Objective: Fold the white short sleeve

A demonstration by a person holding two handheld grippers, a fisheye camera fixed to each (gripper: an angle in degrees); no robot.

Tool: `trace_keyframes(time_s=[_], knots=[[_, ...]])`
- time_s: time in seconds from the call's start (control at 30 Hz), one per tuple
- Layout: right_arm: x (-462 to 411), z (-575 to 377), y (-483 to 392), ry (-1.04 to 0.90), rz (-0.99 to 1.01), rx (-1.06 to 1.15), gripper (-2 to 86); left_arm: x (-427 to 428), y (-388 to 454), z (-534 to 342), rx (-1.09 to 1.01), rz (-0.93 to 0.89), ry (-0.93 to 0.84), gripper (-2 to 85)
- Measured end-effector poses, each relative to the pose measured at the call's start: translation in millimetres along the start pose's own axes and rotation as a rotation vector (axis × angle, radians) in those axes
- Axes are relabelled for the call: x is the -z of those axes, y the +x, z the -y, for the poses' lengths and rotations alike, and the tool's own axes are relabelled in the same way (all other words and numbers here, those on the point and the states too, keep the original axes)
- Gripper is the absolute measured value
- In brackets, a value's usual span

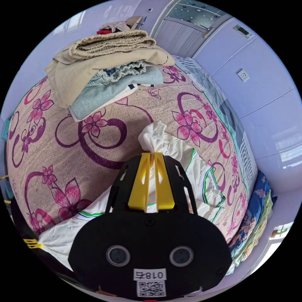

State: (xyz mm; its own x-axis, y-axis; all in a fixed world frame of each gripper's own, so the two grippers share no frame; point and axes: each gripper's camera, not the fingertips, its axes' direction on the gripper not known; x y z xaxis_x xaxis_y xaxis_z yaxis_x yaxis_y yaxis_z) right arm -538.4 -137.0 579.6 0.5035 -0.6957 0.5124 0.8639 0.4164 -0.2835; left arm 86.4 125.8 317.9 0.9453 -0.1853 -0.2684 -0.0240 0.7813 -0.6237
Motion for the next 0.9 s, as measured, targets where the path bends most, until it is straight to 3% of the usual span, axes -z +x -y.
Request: trace_keyframes(time_s=[0.27,0.43,0.63,0.77,0.9], knots=[[-1.9,-34.7,58.2,0.049,0.144,-0.106,0.9,57.9,1.0,20.3,-0.156,0.039,0.081,-0.9],[16.8,-110.0,150.1,0.191,0.338,-0.372,1.0,77.5,21.3,52.1,-0.385,-0.093,0.101,-1.0],[-14.9,-261.8,248.9,0.302,0.543,-0.786,1.2,35.3,46.2,101.5,-0.649,-0.211,-0.091,-1.0],[-46.9,-307.1,265.4,0.269,0.574,-0.835,1.6,-26.7,38.3,123.7,-0.650,-0.180,-0.233,-0.8],[-50.4,-314.3,275.2,0.320,0.601,-0.773,2.3,-36.5,24.3,136.3,-0.635,-0.214,-0.231,0.3]])
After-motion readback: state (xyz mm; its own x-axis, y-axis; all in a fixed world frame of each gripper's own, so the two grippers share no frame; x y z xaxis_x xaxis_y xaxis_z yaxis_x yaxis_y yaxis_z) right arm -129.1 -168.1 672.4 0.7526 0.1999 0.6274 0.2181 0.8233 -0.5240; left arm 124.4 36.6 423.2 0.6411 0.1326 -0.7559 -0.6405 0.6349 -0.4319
